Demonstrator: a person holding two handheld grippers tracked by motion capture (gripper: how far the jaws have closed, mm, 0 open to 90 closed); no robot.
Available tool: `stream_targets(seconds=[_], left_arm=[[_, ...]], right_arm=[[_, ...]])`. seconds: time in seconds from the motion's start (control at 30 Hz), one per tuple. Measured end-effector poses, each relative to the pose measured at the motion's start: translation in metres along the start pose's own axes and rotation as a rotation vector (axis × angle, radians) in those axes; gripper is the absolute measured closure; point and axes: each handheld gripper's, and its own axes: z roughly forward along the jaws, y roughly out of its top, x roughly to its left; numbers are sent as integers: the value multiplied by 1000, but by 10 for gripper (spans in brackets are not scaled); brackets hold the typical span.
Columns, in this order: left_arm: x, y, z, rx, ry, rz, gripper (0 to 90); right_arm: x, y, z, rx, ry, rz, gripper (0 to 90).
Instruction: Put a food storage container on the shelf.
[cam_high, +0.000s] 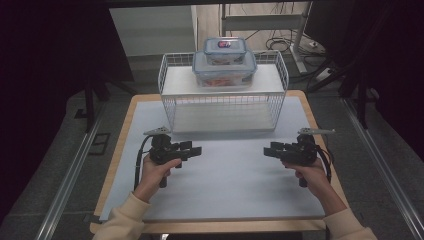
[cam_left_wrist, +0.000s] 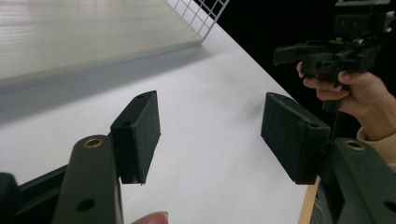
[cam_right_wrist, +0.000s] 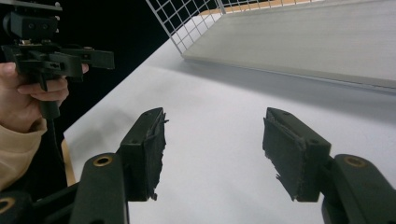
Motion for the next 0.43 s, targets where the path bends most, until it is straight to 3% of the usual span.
stream_targets(seconds=[0.43], left_arm=[[2, -3, 0, 8, 21, 1, 342]], right_arm=[[1, 1, -6, -24, -19, -10, 349]])
